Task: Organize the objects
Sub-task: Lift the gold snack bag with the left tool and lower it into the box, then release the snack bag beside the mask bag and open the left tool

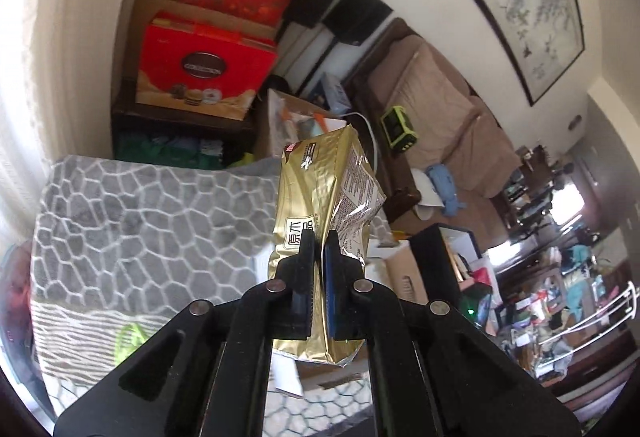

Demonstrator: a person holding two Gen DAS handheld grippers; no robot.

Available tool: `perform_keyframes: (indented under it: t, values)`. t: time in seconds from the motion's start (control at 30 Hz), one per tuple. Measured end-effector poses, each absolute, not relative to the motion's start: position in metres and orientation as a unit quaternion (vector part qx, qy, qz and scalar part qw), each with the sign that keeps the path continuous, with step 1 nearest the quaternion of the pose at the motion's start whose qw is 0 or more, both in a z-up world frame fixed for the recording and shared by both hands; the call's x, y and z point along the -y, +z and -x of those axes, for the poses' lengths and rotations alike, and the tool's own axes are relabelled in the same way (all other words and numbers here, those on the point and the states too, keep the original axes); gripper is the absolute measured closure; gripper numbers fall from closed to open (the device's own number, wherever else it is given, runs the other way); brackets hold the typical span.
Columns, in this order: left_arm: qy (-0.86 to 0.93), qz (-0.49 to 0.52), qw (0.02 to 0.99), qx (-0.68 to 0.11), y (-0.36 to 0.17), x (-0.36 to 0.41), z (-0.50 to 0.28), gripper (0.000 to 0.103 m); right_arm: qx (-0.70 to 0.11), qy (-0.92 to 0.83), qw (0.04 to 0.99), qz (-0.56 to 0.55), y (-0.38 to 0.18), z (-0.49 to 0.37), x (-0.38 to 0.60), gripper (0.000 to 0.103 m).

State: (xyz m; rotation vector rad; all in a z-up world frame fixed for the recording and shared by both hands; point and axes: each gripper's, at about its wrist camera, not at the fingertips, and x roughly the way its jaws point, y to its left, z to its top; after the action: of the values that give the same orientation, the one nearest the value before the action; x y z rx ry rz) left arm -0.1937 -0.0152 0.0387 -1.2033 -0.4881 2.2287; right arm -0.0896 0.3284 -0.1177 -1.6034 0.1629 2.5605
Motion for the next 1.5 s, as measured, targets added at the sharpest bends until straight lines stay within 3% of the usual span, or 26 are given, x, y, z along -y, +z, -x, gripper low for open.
perform_keyframes:
  t: [0.8,1.17,1.5]
  values:
    - [0.791,0.49,0.265,0.254,-0.046,-0.035,0.166,0.101,-0.06,0.845,0.06,0.528,-0.119,0.091,-0.333,0.089]
    - [0.808,0.497,0.215,0.23,-0.075,-0.035,0.161,0.102,-0.061,0.845,0.059,0.527,-0.119,0.091,-0.332,0.089]
    - [0.831,0.513,0.178,0.121,-0.081,-0.053,0.155,0.099,-0.06,0.845,0.06,0.528,-0.119,0.091,-0.332,0.089]
